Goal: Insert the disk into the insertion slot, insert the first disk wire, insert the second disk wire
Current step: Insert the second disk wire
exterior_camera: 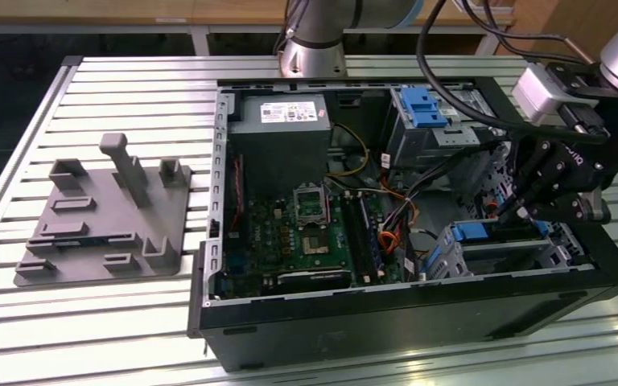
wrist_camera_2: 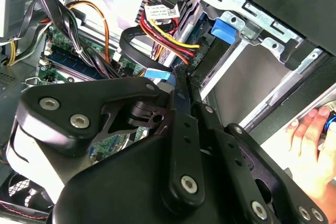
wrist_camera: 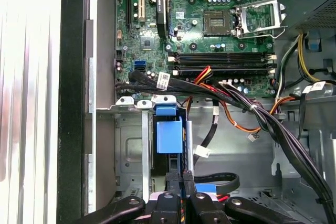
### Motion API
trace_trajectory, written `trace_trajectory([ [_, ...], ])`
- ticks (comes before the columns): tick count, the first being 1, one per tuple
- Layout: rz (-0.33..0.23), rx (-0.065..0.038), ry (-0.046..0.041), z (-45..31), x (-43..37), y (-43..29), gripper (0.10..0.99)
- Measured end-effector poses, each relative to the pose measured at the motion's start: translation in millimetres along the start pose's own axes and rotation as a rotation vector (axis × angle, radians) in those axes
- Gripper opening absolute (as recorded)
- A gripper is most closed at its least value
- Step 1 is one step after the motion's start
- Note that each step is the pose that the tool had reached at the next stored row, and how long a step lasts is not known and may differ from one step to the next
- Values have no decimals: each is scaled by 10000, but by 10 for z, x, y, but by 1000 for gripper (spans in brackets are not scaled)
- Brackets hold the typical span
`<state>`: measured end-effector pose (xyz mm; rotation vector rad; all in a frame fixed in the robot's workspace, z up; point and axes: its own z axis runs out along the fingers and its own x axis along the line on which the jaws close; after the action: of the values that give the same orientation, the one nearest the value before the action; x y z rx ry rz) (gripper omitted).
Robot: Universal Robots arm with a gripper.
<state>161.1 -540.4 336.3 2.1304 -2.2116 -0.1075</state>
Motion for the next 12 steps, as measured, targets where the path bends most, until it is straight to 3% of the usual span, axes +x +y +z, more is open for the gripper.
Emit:
trace_trajectory([
  [12, -12, -12, 14, 13, 6, -20, 145],
])
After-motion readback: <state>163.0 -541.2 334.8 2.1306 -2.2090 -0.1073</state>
